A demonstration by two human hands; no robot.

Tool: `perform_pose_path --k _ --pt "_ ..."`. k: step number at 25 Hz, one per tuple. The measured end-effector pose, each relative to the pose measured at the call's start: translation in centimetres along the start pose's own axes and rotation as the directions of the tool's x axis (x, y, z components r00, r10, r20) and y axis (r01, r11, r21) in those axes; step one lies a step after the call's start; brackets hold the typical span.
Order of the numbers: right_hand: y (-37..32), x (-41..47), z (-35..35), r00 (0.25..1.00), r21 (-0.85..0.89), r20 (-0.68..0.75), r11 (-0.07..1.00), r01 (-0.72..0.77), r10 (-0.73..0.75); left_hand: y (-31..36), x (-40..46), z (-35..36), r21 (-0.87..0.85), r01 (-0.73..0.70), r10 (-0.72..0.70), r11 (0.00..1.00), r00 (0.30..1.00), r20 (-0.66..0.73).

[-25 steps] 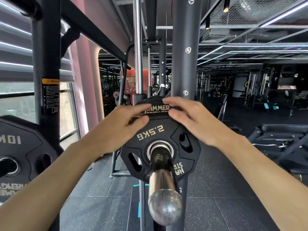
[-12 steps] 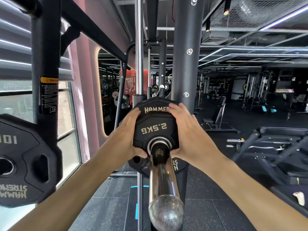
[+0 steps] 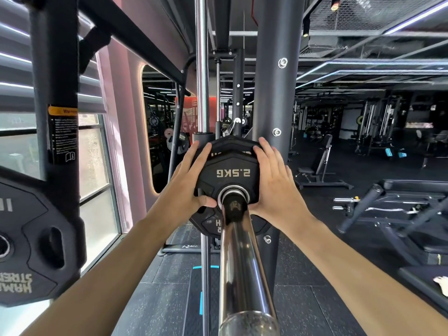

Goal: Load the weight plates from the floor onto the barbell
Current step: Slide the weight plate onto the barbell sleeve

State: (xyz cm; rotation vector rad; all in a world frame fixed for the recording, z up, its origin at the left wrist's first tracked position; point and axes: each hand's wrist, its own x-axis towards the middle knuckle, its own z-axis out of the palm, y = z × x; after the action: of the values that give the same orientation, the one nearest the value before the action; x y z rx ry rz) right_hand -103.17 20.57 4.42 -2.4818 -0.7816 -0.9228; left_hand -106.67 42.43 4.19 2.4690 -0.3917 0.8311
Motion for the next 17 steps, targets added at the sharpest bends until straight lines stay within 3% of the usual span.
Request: perform_pose_path --k 7,9,11,13,17 --pt "0.4 0.0 0.4 0.999 -0.001 -0.042 1.000 0.017 -0.017 0.3 -0.4 0.2 -0.035 0.003 -0.005 0.999 0.998 -0.068" --pt "0.4 0.0 0.5 0.999 0.002 -0.046 1.000 0.018 -0.018 0.6 -1.1 0.4 -0.015 0.054 -0.056 0.998 0.980 -0.193" --pt "0.3 -0.2 0.6 0.999 0.021 -0.048 1.000 0.010 -0.009 1.2 -2.2 0.8 0.121 0.168 -0.111 0.978 0.919 -0.379" --pt "0.1 -0.6 0.5 0.999 0.030 -0.049 0.999 -0.016 0.017 1.9 -3.1 1.2 0.197 0.271 -0.156 0.942 0.875 -0.459" --pt "-0.5 -2.0 0.0 0.993 0.027 -0.003 0.993 -0.119 0.119 3.1 -2.4 1.3 0.042 0.228 -0.180 0.973 0.856 -0.485"
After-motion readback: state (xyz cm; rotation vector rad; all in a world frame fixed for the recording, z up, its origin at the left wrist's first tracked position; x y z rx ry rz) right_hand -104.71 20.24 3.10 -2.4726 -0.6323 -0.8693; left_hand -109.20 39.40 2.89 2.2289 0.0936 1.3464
